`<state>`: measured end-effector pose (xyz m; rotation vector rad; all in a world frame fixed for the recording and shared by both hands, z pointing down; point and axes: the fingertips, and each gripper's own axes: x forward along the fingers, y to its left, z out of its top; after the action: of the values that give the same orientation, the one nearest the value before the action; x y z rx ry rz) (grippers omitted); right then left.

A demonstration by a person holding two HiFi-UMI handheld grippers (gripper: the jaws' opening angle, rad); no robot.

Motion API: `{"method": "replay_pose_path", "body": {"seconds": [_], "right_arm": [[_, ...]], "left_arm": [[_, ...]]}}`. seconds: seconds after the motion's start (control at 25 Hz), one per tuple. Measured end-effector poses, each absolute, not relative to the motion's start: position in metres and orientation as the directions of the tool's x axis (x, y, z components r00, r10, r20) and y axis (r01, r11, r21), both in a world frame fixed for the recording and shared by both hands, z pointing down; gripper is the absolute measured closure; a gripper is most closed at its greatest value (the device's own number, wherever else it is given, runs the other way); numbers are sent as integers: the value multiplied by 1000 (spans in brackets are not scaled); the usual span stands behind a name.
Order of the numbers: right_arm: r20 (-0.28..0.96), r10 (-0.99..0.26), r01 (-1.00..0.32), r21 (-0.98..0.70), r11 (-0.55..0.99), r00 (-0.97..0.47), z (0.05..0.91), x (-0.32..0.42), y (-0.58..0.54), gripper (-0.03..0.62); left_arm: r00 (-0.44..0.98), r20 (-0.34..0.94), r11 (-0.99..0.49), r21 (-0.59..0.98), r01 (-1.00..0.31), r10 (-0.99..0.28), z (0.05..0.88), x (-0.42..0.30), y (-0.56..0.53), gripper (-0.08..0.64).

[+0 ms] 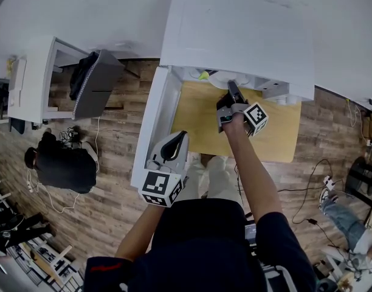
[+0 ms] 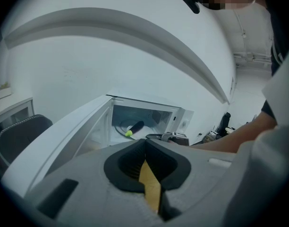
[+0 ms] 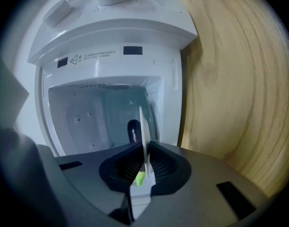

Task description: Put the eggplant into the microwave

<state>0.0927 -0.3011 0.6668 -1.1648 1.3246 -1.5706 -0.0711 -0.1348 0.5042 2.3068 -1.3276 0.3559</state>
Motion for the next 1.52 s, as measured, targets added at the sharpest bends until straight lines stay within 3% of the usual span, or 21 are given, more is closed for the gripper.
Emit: {"method": "replay_pose_path", "body": {"seconds": [0.76,1.16,1.52], "right_arm": [[175,-950,-20,-984,-176,-257,664,90,-304,571],[161,-953,-11,-986,-163,-255,659,87,-302,517],[169,-951,3,-984,-176,-258,664,89,-295,514]], "left_arm": [[510,438,-432,272,-860,-740,508,-69,-135,543],[514,438,-432,280,-857,-737,508,-69,-132,543],[517,437,-434,282,-856,-736,508,-68,-133,543]]}}
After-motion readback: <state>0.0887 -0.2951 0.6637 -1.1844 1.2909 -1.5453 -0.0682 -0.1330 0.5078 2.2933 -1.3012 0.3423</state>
